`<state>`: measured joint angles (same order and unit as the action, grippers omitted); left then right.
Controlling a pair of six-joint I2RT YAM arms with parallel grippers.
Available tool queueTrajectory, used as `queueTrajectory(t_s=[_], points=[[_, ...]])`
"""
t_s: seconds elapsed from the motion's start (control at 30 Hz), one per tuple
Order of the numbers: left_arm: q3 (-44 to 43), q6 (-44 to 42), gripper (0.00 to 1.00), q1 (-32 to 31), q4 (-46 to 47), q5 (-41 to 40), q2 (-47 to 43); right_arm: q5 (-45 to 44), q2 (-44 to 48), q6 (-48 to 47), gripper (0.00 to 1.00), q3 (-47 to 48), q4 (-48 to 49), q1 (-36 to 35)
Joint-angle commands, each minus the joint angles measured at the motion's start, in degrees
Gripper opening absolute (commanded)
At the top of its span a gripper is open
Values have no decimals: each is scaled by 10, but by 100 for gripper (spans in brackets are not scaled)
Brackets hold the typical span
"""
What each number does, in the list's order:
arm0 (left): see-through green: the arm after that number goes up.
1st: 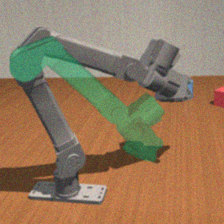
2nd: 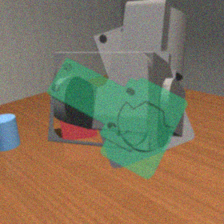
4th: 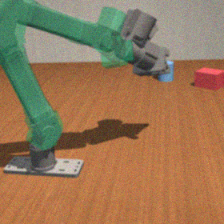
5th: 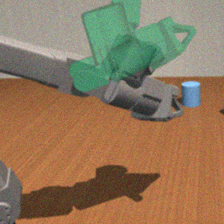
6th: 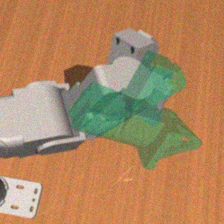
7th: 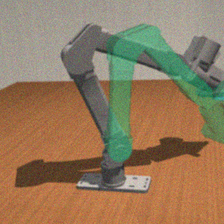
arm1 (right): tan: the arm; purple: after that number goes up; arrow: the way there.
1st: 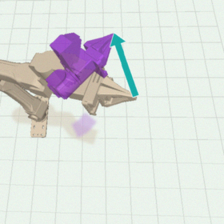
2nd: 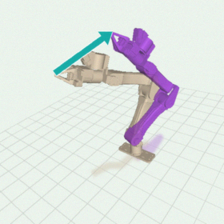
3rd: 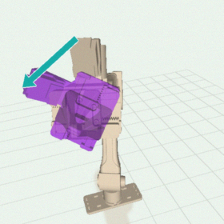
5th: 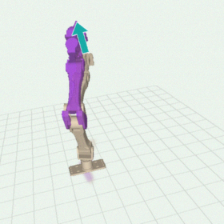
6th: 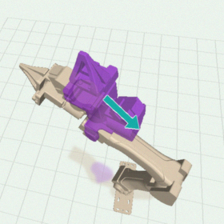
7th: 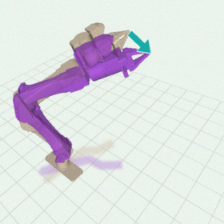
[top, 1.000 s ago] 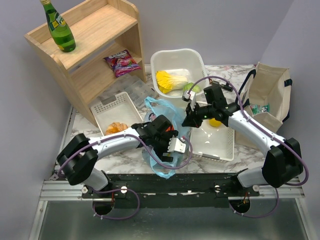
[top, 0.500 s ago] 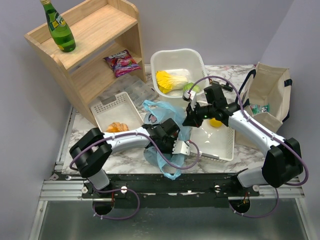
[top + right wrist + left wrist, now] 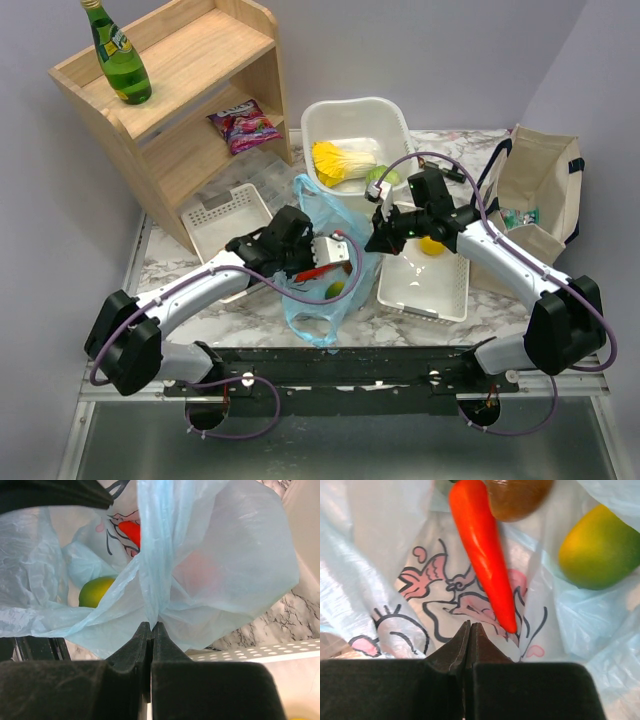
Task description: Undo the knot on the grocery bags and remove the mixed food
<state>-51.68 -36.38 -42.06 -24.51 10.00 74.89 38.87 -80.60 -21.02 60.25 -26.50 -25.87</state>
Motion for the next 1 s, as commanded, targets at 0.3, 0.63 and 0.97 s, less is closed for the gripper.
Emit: queueTrajectory(t_s=[0.3, 0.63, 0.97], points=[[-90, 117, 50, -26, 18, -14, 96, -7, -2, 19, 1, -11, 16, 1], [-18, 384, 52, -37, 95, -27, 105, -40, -9, 52, 1, -12, 21, 2], [14, 445, 51, -1, 182, -88, 163, -57, -23, 66, 1, -20, 31, 2]])
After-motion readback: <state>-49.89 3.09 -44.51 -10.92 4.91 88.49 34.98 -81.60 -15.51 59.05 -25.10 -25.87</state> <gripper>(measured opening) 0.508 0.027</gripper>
